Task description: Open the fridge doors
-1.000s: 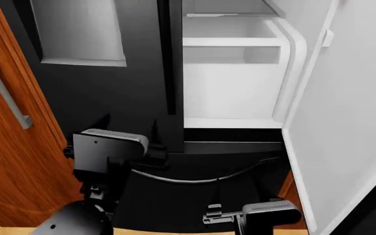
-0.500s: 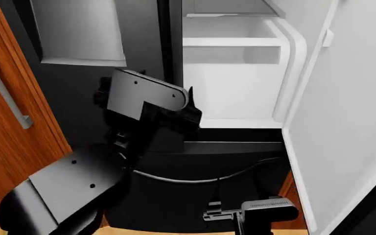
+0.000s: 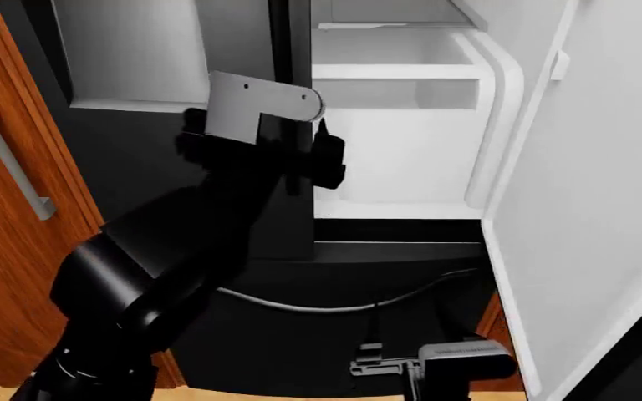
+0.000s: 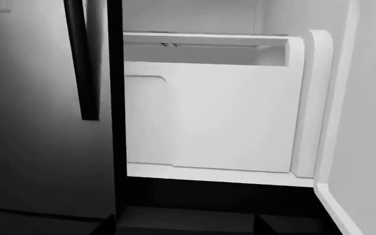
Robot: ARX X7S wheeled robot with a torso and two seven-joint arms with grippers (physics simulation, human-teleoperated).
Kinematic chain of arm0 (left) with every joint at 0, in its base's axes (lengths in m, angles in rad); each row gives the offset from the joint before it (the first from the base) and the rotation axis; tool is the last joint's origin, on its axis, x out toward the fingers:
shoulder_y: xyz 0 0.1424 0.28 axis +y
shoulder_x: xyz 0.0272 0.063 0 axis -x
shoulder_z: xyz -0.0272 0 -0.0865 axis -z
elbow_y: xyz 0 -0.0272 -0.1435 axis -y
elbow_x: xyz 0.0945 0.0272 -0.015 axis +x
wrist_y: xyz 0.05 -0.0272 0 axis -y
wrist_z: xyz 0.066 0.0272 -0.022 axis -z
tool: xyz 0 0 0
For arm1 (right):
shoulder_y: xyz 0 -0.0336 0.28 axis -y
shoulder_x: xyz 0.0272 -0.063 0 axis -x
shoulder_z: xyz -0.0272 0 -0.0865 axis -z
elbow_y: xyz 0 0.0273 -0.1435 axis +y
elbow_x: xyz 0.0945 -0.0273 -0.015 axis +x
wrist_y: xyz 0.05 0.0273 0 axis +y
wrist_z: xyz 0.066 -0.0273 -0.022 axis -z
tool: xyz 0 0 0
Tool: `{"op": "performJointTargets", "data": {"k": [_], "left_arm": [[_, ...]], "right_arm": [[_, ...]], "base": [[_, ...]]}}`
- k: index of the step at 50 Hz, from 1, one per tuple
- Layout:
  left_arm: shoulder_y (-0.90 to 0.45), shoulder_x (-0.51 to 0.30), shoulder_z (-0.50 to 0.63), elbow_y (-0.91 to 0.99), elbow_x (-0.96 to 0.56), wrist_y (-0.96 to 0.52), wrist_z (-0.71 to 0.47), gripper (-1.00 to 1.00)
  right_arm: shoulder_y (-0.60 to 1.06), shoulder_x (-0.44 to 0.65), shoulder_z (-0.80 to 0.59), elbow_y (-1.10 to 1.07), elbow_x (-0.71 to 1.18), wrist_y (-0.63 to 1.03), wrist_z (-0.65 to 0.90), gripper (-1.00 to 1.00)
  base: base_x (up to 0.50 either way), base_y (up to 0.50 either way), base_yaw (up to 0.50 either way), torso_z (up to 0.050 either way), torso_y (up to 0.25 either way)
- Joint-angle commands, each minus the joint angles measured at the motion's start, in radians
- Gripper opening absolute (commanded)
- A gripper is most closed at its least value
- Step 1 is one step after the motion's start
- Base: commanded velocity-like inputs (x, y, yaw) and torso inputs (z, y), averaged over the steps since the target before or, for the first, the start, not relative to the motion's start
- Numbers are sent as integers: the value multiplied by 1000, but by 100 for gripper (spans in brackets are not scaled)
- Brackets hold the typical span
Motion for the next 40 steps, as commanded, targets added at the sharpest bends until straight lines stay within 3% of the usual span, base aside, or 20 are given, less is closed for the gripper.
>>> {"op": "performJointTargets", "data": {"k": [1,18,27,32,40], "left_arm": [[-35,58,-5,-128,20,23,-32,100],[-111,124,-6,-346,44,102,-56,100],[-180,155,31,-567,82,218,-28,100],[-255,168,109,-790,60,353,-14,100],[-362,170,336,-1071,-125,563,-15,100]], "right_arm": [[-8,1,7,0,10,-23,-2,100],[-15,-2,18,7,44,-60,-21,100],[-22,0,21,4,37,-79,-17,100],[-25,0,23,5,42,-88,-21,100],[-28,0,24,3,43,-90,-18,100]], "base": [[0,0,0,0,0],[0,0,0,0,0],[0,0,0,0,0],[0,0,0,0,0],[0,0,0,0,0]]}}
